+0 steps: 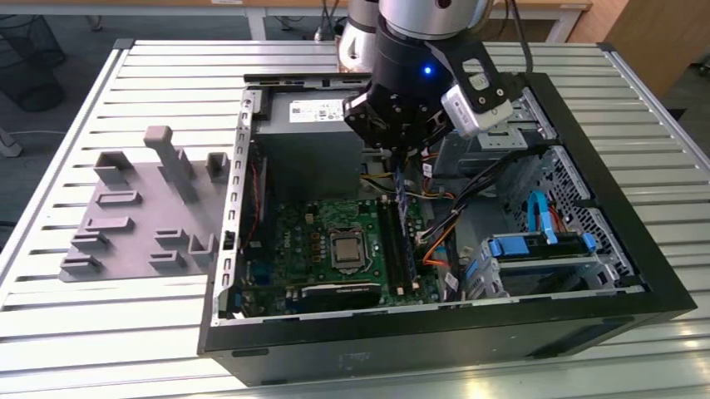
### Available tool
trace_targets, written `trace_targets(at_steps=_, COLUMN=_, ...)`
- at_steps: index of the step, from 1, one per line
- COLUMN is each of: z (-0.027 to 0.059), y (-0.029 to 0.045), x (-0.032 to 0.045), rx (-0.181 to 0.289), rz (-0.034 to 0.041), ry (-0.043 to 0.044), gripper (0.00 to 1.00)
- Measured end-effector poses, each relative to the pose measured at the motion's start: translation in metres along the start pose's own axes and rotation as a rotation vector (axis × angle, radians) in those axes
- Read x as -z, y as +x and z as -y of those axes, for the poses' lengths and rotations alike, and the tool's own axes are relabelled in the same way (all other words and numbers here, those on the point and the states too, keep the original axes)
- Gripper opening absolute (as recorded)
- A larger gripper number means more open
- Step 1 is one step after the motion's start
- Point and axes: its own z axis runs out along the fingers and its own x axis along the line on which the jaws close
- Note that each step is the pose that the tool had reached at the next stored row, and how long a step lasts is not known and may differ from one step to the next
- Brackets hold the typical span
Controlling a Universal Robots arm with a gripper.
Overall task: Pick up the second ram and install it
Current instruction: 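Insert the second ram into the second slot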
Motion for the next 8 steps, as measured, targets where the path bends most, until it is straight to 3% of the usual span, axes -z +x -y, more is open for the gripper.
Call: trace_targets(at_steps=8, z=0.0, y=-0.0011, x=-0.0104, rx=0.0, rz=0.0, ry=0.0001, gripper=0.14)
